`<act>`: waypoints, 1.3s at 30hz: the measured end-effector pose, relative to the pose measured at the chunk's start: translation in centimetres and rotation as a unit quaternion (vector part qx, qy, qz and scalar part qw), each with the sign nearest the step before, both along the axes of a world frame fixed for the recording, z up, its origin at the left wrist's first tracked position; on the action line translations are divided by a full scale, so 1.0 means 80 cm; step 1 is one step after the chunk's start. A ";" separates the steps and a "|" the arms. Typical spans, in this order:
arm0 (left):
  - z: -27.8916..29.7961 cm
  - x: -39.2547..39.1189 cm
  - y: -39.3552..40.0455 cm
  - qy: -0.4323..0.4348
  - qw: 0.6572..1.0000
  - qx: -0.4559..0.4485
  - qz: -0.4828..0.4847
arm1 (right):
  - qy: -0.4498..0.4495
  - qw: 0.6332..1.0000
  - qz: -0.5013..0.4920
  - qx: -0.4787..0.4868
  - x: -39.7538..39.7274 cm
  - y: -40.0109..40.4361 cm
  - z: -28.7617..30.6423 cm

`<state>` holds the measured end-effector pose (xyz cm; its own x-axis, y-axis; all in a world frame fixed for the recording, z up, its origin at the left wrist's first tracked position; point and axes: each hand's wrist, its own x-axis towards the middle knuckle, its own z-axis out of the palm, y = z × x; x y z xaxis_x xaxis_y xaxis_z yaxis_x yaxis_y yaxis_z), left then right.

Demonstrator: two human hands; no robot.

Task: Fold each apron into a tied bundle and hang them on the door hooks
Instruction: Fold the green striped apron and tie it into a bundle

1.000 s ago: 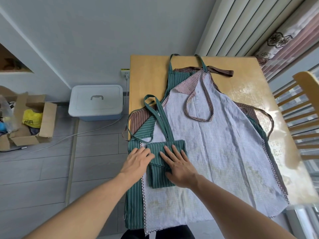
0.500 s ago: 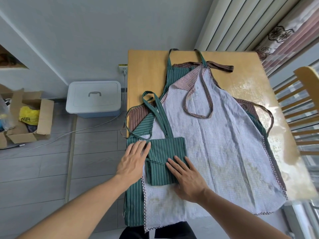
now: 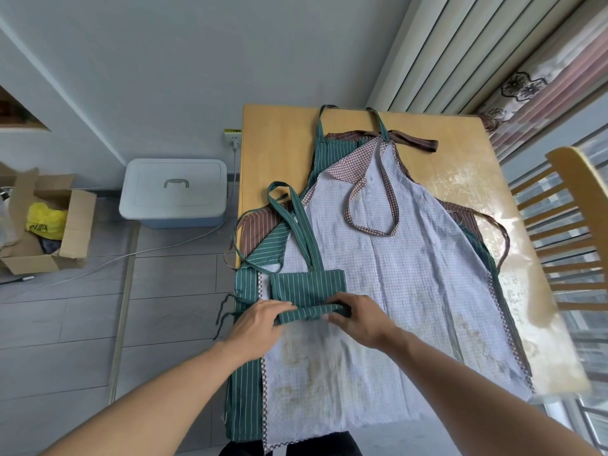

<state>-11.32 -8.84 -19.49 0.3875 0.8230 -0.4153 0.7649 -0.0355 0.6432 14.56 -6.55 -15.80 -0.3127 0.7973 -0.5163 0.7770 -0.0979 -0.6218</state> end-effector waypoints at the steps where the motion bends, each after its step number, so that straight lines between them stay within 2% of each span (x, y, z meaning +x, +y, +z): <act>1: 0.005 0.005 0.007 -0.015 0.998 -0.034 0.052 | 0.022 0.999 -0.014 -0.030 0.002 0.007 0.000; 5: 0.005 0.015 0.038 -0.046 0.973 -0.108 0.198 | 0.025 0.994 -0.068 -0.085 0.009 0.034 -0.007; 10: -0.007 0.013 0.058 -0.052 0.963 -0.093 0.248 | 0.014 0.979 -0.180 -0.097 0.007 0.052 -0.018; 14: -0.003 0.018 0.069 -0.002 0.949 -0.066 0.307 | 0.005 0.953 -0.288 -0.095 -0.001 0.054 -0.027; 18: 0.001 0.021 0.074 0.037 0.959 -0.056 0.276 | -0.039 0.957 -0.268 -0.101 -0.005 0.057 -0.027; 21: 0.002 0.025 0.084 0.065 0.967 -0.072 0.234 | 0.010 0.947 -0.286 -0.146 -0.008 0.063 -0.028; 25: 0.006 0.028 0.099 0.092 0.965 -0.104 0.223 | 0.061 0.931 -0.317 -0.172 -0.014 0.069 -0.028; 27: 0.006 0.027 0.099 0.086 0.964 -0.098 0.232 | 0.134 0.910 -0.336 -0.201 -0.019 0.069 -0.029; 29: 0.005 0.023 0.095 0.064 0.960 -0.100 0.253 | 0.228 0.866 -0.374 -0.242 -0.027 0.066 -0.028; 31: 0.005 0.016 0.090 0.043 0.957 -0.106 0.265 | 0.257 0.847 -0.399 -0.239 -0.034 0.062 -0.026; 35: 0.024 -0.003 0.085 0.043 0.965 -0.110 0.235 | 0.277 0.864 -0.365 -0.208 -0.034 0.062 -0.004; 37: 0.042 -0.016 0.086 0.056 0.980 -0.108 0.160 | 0.282 0.887 -0.302 -0.205 -0.033 0.068 0.018; 39: 0.068 -0.021 0.091 0.022 0.984 -0.159 0.075 | 0.276 0.908 -0.236 -0.209 -0.033 0.078 0.041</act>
<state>-12.98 -1.58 -14.02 0.2478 0.6959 -0.6740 0.7732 0.2771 0.5704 11.93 -0.29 -12.54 -0.2898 0.6802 -0.6733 0.1688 -0.6562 -0.7355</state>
